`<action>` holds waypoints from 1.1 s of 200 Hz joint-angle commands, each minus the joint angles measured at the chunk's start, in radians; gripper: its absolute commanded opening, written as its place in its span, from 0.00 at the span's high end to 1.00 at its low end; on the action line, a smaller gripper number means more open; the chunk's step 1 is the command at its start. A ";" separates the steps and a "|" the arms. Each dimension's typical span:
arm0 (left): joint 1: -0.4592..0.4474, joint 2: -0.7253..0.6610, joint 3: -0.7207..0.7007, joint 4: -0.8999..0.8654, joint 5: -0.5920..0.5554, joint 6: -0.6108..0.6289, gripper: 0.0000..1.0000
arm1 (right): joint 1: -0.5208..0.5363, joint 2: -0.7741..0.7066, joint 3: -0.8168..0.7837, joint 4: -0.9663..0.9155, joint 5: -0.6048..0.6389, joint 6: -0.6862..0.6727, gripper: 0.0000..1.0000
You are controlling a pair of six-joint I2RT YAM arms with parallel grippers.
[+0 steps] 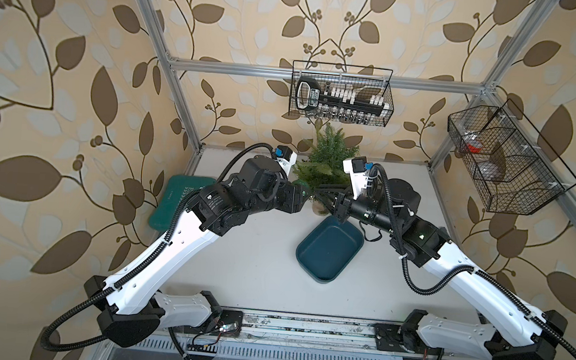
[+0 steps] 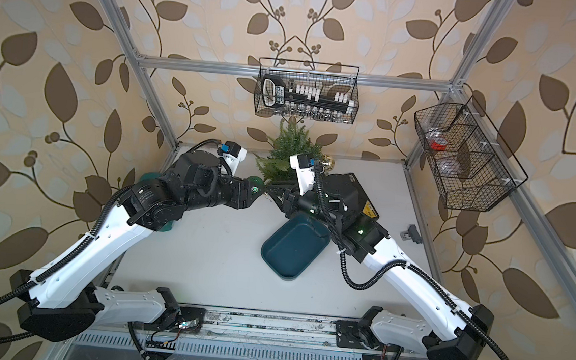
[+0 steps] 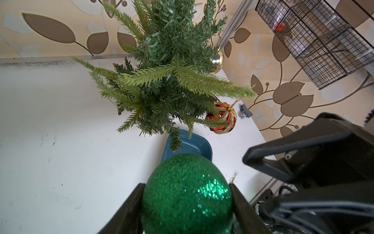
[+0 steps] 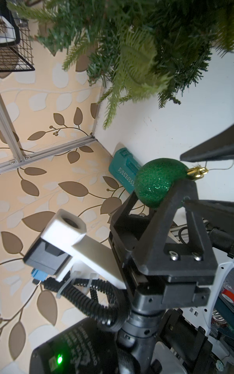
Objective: Decorate the small christmas tree with ornaments
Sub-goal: Hang an ornament on the christmas tree.
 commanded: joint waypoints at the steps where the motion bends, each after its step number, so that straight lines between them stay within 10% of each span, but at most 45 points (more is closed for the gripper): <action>1: 0.006 -0.012 0.018 0.039 0.007 -0.006 0.45 | -0.002 0.008 0.028 -0.003 -0.022 -0.001 0.69; 173: 0.006 -0.027 0.005 0.048 -0.004 -0.011 0.45 | -0.002 0.033 0.010 -0.004 -0.021 0.012 0.67; 220: 0.007 -0.031 0.000 0.051 0.001 -0.014 0.45 | -0.002 0.033 0.008 0.007 -0.030 0.011 0.80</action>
